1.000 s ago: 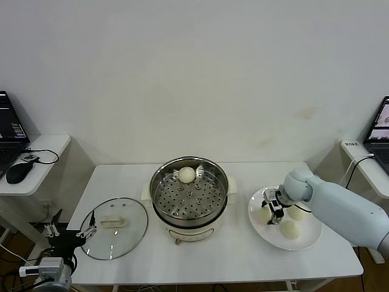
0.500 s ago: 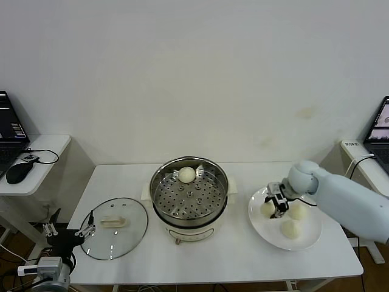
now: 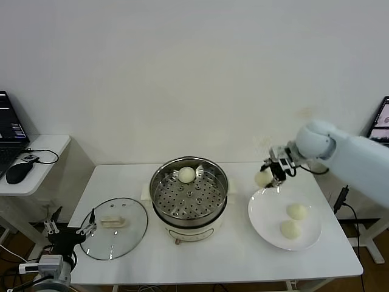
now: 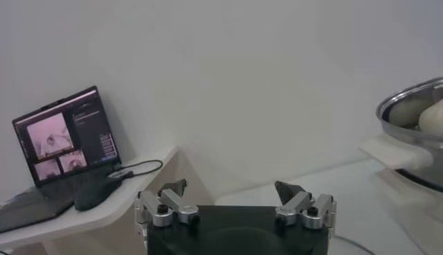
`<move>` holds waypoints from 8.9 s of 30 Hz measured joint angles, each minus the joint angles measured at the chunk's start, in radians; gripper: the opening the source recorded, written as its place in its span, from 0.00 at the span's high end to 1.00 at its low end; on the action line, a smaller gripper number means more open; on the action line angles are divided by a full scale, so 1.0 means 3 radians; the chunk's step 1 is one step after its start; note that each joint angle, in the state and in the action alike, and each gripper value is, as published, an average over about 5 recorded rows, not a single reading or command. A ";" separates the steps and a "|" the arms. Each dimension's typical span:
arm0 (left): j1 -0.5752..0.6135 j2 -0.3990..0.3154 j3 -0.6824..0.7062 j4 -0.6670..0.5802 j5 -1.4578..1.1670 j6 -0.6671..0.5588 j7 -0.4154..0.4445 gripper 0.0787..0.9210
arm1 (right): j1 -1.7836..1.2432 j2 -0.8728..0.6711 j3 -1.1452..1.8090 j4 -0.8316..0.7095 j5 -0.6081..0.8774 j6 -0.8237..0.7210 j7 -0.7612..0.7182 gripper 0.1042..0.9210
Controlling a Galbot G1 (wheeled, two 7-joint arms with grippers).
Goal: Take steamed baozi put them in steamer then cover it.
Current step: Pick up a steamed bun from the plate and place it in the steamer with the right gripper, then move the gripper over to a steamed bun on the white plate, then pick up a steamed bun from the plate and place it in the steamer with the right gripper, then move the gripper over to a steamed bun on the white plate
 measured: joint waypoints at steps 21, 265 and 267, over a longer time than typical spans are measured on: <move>0.0014 -0.0057 -0.0141 -0.0038 -0.0016 -0.0013 -0.0001 0.12 | 0.0083 0.1646 -0.0375 -0.0564 0.0821 -0.0623 0.0452 0.37; -0.0080 0.0011 0.0024 -0.0090 0.0117 -0.0027 -0.0028 0.12 | -0.1822 -0.0908 0.1286 0.0011 -0.1076 0.0549 -0.0042 0.12; -0.0068 0.0010 0.0017 -0.0090 0.0118 -0.0027 -0.0028 0.12 | -0.1970 -0.0888 0.1418 -0.0085 -0.1165 0.0598 -0.0042 0.12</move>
